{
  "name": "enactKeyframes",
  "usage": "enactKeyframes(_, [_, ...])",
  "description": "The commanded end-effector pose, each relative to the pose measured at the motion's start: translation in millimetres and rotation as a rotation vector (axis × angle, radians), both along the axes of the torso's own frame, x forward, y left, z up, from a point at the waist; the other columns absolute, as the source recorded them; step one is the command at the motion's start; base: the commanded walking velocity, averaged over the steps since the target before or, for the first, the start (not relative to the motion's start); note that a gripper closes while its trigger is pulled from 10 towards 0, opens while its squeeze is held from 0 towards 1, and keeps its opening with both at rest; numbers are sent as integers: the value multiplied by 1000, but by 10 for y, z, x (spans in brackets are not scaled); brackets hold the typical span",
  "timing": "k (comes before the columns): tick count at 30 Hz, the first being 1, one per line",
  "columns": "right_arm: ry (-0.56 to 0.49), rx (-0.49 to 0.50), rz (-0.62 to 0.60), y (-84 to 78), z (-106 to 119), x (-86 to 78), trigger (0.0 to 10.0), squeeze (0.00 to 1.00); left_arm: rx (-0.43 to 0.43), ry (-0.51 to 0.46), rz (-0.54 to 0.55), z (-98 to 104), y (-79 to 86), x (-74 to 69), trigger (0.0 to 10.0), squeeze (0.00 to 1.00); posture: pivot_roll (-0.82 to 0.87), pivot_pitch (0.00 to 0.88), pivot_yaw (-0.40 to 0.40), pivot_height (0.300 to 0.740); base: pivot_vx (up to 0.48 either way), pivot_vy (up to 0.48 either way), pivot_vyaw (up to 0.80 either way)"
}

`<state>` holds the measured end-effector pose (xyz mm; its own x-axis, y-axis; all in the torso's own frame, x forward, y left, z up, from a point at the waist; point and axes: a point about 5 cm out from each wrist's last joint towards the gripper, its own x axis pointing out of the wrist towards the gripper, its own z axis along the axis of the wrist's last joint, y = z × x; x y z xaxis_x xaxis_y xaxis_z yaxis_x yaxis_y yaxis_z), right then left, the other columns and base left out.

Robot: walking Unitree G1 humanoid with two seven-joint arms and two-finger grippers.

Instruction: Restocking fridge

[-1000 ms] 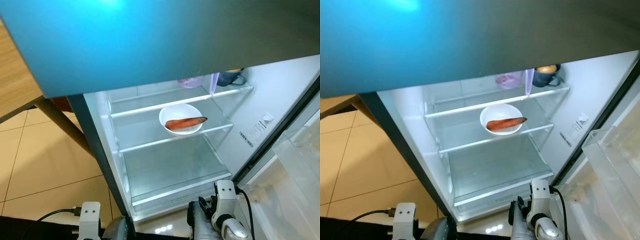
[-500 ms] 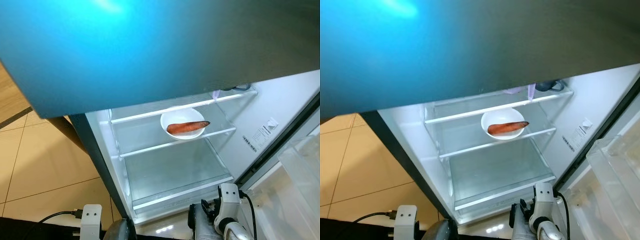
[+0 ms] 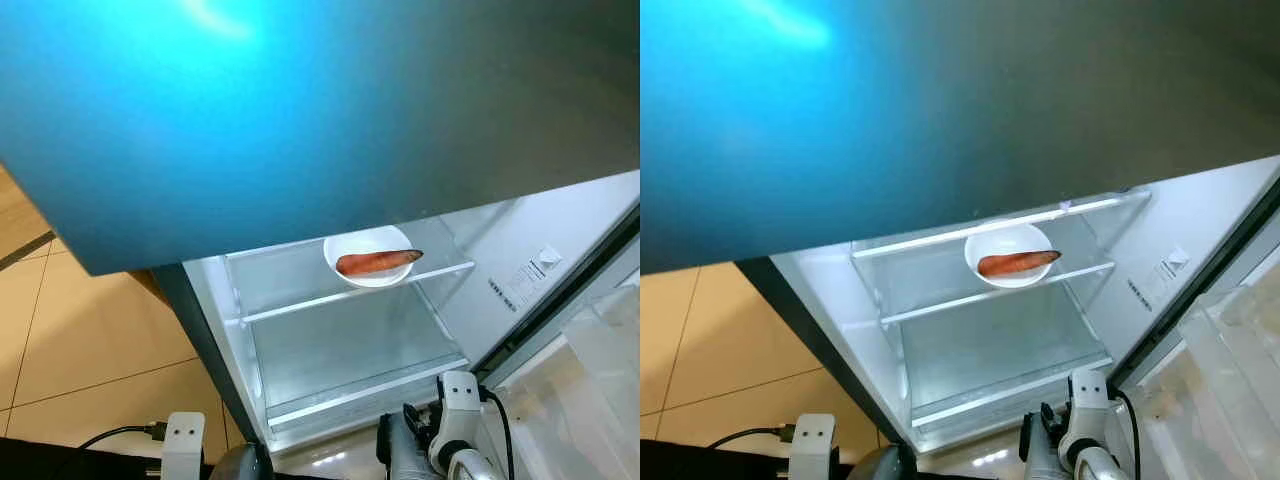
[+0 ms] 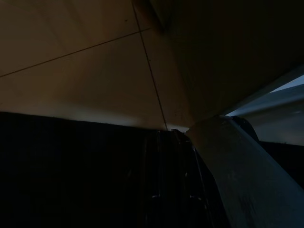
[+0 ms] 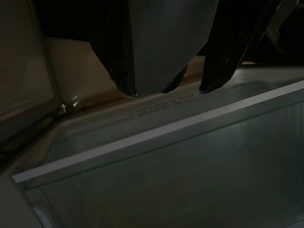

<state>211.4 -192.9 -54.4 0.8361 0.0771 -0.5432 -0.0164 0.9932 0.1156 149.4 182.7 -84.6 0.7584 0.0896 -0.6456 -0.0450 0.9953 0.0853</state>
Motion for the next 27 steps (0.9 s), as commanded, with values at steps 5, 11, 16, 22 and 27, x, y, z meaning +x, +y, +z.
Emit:
enactKeyframes(5, [46,14,-9,20,-82,-119,10000,0,-14,84,-15,-96,-51,-194,10000,0,-98,133,22,607,0,0,0])
enactKeyframes(11, [47,12,-10,27,-82,-112,10000,0,-12,83,-22,-91,-35,-176,10000,0,-98,132,24,607,0,0,0])
enactKeyframes(16, [46,14,-12,27,-79,-106,10000,0,-14,80,-29,-85,-29,-162,10000,0,-99,131,25,607,0,0,0])
enactKeyframes(22, [29,34,14,41,-66,-101,10000,0,-12,81,-33,-82,-14,-150,10000,0,-99,130,26,612,0,0,0])
enactKeyframes(27, [34,13,-23,11,-70,-104,10000,0,-11,82,-35,-80,-2,-147,10000,0,-101,130,27,626,0,0,0])
